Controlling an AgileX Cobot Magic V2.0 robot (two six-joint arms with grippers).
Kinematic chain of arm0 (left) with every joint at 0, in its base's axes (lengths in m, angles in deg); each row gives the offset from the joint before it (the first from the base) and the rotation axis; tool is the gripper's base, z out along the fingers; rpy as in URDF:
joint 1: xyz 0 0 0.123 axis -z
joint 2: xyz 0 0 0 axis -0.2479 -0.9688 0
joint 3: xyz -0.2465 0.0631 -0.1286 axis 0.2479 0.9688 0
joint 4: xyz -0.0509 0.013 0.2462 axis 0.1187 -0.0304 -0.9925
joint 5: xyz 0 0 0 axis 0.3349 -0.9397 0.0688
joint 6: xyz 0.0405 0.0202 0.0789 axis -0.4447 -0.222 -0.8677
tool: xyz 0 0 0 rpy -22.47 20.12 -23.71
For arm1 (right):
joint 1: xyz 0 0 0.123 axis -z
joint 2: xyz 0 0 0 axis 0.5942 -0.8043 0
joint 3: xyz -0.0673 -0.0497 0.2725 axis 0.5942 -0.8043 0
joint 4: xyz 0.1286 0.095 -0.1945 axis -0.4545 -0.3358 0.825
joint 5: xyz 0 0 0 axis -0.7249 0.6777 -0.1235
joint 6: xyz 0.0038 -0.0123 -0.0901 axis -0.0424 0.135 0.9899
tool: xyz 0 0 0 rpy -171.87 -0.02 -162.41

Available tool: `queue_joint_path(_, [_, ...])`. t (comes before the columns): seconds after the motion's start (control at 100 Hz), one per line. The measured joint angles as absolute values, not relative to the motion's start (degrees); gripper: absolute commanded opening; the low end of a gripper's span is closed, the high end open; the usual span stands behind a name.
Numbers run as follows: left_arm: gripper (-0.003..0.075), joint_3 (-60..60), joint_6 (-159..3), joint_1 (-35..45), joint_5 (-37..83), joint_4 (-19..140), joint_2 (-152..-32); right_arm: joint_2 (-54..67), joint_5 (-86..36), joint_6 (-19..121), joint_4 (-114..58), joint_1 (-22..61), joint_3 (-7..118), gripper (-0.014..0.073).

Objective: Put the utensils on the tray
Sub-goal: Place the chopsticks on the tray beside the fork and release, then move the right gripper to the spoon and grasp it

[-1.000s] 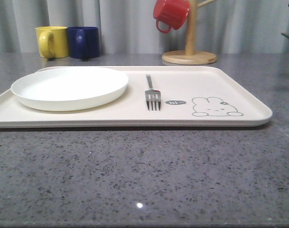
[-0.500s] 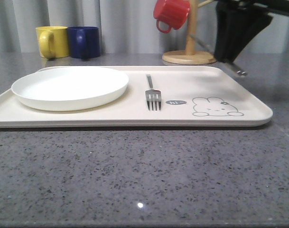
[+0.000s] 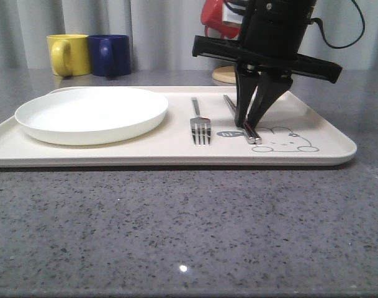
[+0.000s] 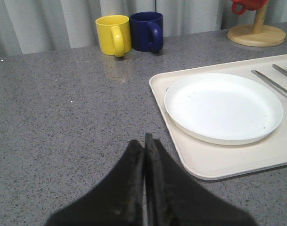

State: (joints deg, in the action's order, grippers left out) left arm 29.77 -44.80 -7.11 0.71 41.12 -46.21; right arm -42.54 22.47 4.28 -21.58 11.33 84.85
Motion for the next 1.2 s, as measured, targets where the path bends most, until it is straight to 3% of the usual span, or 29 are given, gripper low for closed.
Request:
queue_joint_path(0.21, [-0.0019,29.77,-44.80,-7.11,0.71,41.12,-46.21,-42.54,22.42,4.26,-21.13,11.33,84.85,0.0303])
queue_joint_path(0.28, [-0.0019,29.77,-44.80,-7.11,0.71,41.12,-46.21,-42.54,22.29,4.15,-20.90,11.33,84.85,0.0367])
queue_joint_path(0.78, [-0.0019,29.77,-44.80,-7.11,0.71,41.12,-46.21,-30.30,24.93,6.49,-10.50,12.77,84.85,0.0368])
queue_joint_path(1.2, [-0.0019,29.77,-44.80,-7.11,0.71,41.12,-46.21,-25.34,30.85,18.61,-9.00,33.02,84.85,0.0369])
